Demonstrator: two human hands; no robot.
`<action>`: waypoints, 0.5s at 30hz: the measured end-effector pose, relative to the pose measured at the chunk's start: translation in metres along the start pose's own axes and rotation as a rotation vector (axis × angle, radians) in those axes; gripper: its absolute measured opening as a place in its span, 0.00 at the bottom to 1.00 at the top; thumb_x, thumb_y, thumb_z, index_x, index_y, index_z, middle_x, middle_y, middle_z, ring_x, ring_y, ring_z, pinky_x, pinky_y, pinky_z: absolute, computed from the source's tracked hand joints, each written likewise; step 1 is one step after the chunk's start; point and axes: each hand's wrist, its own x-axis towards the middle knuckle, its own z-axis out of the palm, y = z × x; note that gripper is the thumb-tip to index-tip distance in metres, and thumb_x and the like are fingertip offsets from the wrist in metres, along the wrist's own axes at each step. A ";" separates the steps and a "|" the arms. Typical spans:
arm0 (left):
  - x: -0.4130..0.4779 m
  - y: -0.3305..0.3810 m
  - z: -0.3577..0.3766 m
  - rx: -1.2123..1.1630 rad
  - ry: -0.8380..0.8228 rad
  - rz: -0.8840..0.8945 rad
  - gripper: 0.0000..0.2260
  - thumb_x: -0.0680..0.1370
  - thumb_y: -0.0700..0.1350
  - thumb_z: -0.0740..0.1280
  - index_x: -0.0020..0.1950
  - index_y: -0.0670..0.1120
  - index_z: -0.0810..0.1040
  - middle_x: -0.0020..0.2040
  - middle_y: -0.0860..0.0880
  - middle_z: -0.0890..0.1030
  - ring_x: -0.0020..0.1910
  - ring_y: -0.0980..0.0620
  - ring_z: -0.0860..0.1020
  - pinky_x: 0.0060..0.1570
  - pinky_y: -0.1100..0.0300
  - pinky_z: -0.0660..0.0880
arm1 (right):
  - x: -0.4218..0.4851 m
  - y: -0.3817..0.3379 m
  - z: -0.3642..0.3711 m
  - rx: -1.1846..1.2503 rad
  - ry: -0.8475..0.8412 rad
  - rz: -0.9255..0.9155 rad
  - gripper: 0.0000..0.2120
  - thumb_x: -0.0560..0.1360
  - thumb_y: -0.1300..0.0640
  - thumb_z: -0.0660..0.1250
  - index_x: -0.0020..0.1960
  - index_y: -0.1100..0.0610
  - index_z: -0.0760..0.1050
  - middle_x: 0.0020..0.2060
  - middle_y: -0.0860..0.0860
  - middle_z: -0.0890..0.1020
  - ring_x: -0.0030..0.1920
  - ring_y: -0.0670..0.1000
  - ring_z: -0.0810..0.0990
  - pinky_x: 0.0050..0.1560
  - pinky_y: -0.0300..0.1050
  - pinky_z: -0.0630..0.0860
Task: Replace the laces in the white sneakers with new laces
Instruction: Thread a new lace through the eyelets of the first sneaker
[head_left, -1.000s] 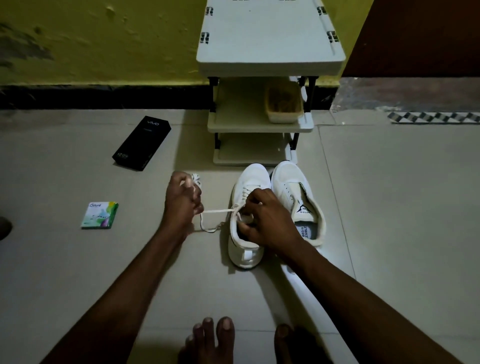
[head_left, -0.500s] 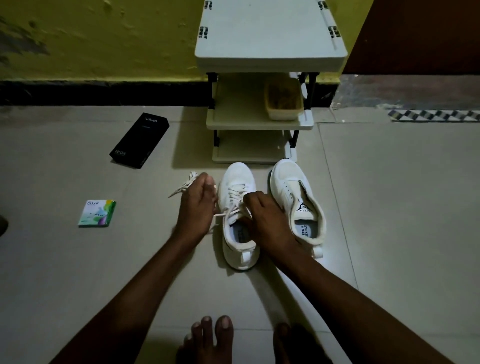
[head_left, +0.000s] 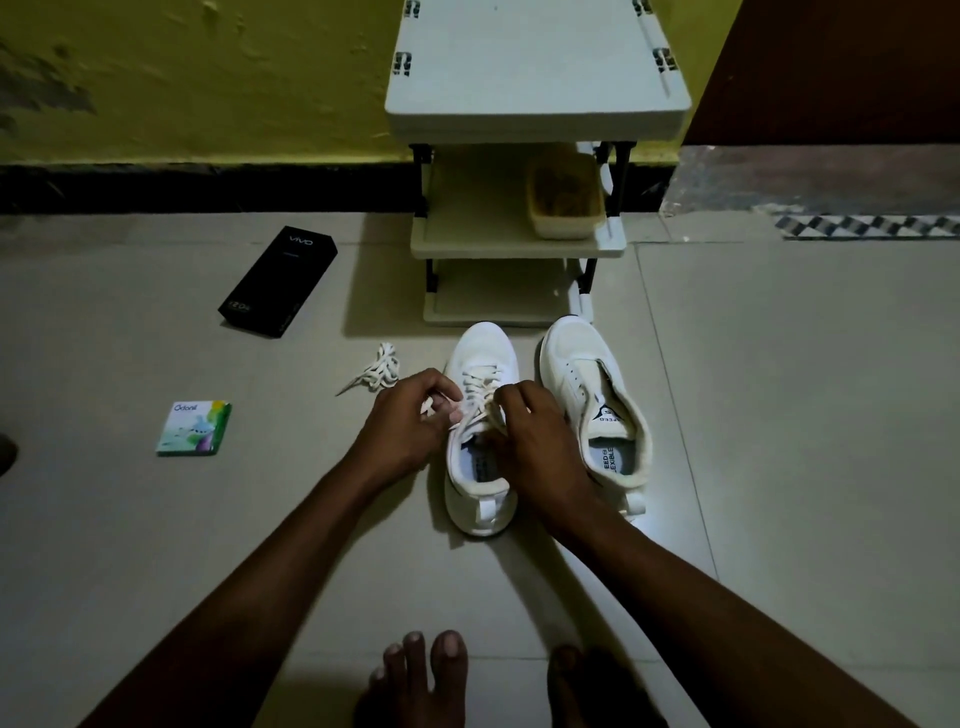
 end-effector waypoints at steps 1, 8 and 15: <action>0.001 0.000 0.000 0.040 -0.026 -0.006 0.06 0.76 0.41 0.73 0.49 0.52 0.82 0.42 0.54 0.82 0.42 0.63 0.79 0.45 0.65 0.73 | 0.000 0.000 0.000 0.004 -0.001 0.007 0.14 0.67 0.64 0.71 0.50 0.59 0.71 0.48 0.57 0.75 0.46 0.59 0.74 0.41 0.53 0.73; 0.002 0.014 -0.003 0.625 -0.139 0.090 0.10 0.81 0.47 0.63 0.59 0.50 0.81 0.55 0.46 0.79 0.60 0.43 0.73 0.60 0.46 0.69 | -0.004 0.001 0.002 -0.017 0.001 0.020 0.09 0.72 0.63 0.69 0.50 0.58 0.72 0.50 0.55 0.75 0.50 0.57 0.74 0.45 0.54 0.75; -0.003 0.017 -0.015 0.265 -0.051 -0.019 0.06 0.81 0.48 0.68 0.44 0.50 0.77 0.40 0.54 0.82 0.46 0.53 0.81 0.57 0.49 0.74 | -0.008 0.005 0.003 -0.008 0.032 -0.011 0.05 0.77 0.59 0.65 0.52 0.60 0.72 0.52 0.57 0.75 0.51 0.58 0.74 0.47 0.52 0.74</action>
